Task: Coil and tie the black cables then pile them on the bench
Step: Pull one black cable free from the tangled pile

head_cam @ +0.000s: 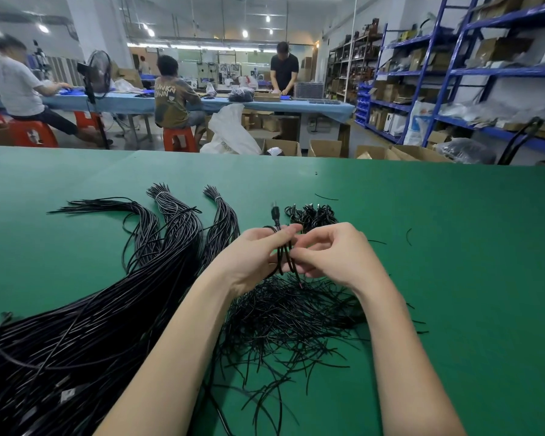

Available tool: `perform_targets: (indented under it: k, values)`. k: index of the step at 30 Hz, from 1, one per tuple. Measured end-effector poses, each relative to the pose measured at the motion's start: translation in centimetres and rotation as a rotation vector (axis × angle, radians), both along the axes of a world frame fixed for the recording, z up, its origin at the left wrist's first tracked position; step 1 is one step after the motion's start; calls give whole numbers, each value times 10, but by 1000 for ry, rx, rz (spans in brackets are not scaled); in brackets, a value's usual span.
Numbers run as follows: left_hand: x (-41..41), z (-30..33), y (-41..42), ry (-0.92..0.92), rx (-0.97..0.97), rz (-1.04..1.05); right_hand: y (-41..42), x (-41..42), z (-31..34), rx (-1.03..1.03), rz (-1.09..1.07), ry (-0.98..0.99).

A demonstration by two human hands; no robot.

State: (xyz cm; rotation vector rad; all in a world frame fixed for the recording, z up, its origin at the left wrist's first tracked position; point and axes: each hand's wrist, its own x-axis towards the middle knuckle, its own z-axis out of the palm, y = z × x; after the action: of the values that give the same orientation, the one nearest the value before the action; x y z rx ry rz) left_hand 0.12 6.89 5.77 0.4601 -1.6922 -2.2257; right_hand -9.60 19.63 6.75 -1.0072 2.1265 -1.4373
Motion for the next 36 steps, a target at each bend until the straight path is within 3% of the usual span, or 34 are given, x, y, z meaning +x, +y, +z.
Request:
perform_targets:
  k: [5, 8, 10, 13, 16, 25, 29, 33, 36]
  values:
    - [3, 0, 1, 27, 11, -62, 10, -7, 7, 21, -12, -12]
    - [9, 2, 1, 15, -19, -178, 14, -20, 5, -93, -157, 159]
    - [11, 4, 4, 10, -51, -297, 13, -21, 2, -201, 4, 37]
    - [14, 4, 12, 7, -108, -434, 7, -15, -11, -199, 281, -179]
    - [16, 5, 13, 25, -141, -452, 2, -11, -18, -228, 326, -220]
    - [10, 5, 18, -2, -137, -332, 1, -16, -11, -204, 63, 88]
    - [5, 1, 17, 2, -222, -265, -7, -13, -12, -242, -98, 240]
    - [10, 4, 20, 1, -30, -389, -12, -10, -20, -296, -144, 373]
    - [15, 7, 24, -33, -32, -468, -11, -11, -25, -323, -146, 432]
